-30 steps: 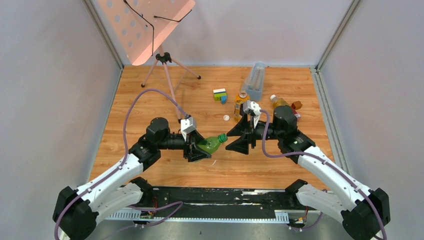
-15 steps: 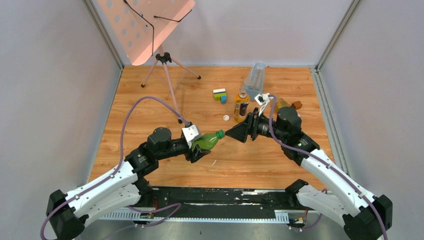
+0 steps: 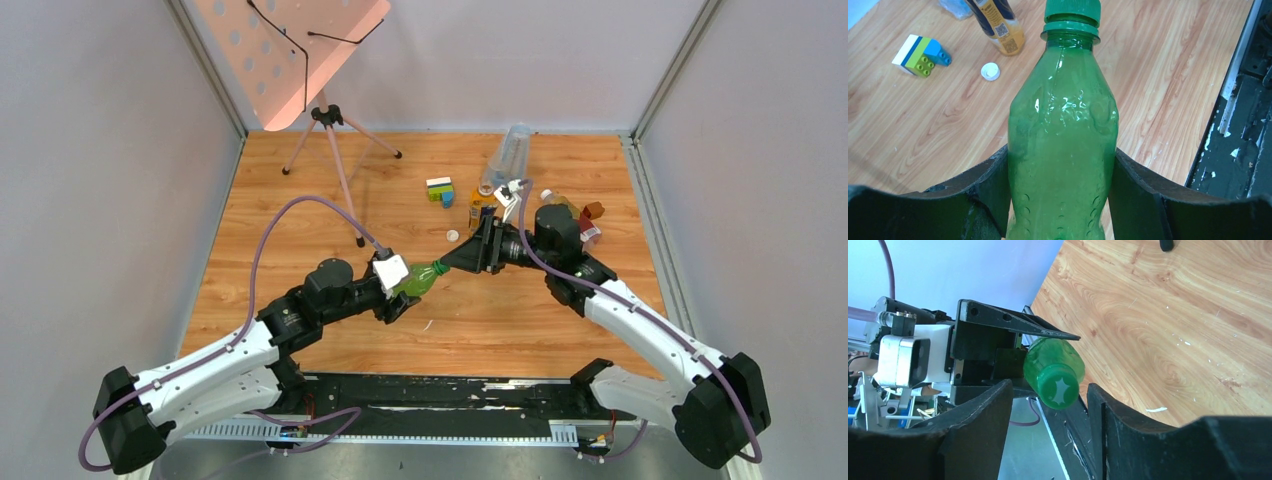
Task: Unscrew the bottle caps
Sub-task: Unscrew the bottle cap from the plastic bottle.
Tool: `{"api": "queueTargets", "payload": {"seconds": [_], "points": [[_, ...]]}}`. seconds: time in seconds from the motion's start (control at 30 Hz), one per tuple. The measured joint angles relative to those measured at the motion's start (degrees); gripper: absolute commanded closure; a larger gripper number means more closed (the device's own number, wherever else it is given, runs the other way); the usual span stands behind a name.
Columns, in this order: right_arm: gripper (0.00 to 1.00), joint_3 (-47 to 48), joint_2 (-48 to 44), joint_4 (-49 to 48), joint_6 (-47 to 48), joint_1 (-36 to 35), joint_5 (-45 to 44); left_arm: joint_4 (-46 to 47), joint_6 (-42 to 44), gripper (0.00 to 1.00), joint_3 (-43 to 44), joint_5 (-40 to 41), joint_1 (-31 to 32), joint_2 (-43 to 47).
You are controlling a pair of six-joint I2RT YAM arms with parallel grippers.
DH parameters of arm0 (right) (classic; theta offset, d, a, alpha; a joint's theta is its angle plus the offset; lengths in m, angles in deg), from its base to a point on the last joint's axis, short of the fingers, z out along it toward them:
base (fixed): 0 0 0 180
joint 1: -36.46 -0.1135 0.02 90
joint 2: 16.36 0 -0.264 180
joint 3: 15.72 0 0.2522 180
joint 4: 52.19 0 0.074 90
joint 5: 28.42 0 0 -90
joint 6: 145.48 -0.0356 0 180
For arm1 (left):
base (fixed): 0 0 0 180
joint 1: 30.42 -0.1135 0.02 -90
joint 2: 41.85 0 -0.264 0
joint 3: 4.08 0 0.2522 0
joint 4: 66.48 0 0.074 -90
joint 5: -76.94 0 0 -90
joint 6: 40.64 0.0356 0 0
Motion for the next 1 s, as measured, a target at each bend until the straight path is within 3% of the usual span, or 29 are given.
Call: {"api": "queueTargets", "payload": {"seconds": [0.07,0.1,0.2,0.27,0.37,0.47,0.6,0.77,1.0], "points": [[0.63,0.2,1.1,-1.0,-0.4,0.0,1.1,0.0,0.2,1.0,0.0,0.3,0.2,-0.7],[0.65,0.5,1.9,-1.2,-0.5,0.0,1.7,0.0,0.4,1.0,0.0,0.3,0.4,-1.0],[0.59,0.8,3.6,-1.2,-0.1,0.3,2.3,0.0,0.6,1.0,0.0,0.8,0.4,-1.1],[0.62,0.9,3.8,-0.8,0.3,0.4,2.8,-0.1,0.6,1.0,0.0,1.0,0.4,-1.1],[0.47,0.9,3.8,-0.6,1.3,0.4,3.5,0.2,0.7,1.0,0.0,1.1,0.4,-1.1],[0.49,0.9,3.8,0.0,2.2,0.3,3.8,0.7,0.7,1.0,0.0,1.2,0.4,-1.1],[0.64,1.0,4.3,0.5,2.9,0.3,4.2,1.0,0.7,1.0,0.0,1.2,0.4,-1.1],[0.99,1.0,4.8,0.3,4.6,0.2,5.6,0.3,0.5,1.0,0.0,1.1,0.4,-1.0],[1.0,0.9,3.5,-0.4,16.3,0.4,10.9,2.3,-3.0,1.0,-1.7,-3.8,-1.4,0.6]]}}
